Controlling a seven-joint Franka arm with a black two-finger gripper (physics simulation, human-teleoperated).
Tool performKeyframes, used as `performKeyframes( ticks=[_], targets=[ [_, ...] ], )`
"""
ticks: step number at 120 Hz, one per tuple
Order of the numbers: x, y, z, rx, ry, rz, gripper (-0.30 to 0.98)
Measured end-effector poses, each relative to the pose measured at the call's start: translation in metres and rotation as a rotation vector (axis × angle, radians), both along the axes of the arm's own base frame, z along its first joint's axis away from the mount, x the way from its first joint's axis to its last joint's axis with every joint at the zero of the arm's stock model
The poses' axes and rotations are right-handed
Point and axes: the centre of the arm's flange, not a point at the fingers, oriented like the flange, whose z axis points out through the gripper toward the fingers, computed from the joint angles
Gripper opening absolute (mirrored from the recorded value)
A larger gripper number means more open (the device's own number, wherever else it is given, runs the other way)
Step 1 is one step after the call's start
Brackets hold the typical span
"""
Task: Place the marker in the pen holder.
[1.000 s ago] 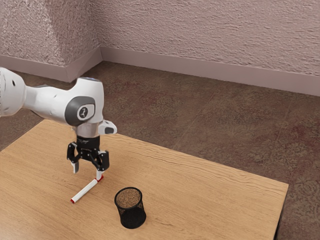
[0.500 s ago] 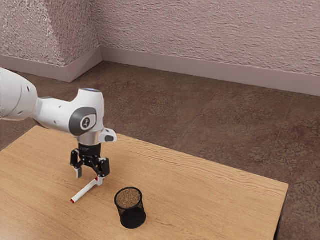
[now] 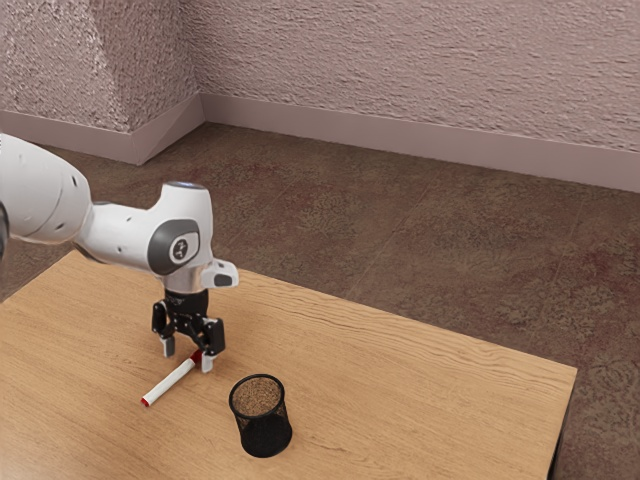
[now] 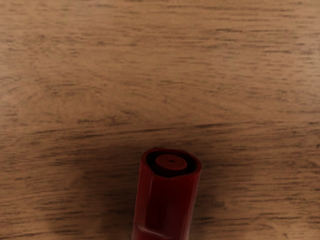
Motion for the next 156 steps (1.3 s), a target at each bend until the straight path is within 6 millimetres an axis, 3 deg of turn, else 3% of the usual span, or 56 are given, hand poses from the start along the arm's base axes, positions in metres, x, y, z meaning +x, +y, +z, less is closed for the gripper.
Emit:
performKeyframes(
  ticks=[113, 146, 156],
  targets=[
    [-0.001, 0.004, 0.003, -0.042, -0.008, -0.05, 0.06],
    [-0.001, 0.004, 0.003, -0.04, -0.009, -0.057, 0.01],
    [0.001, 0.004, 0.017, -0.035, -0.035, -0.062, -0.06]
  ],
)
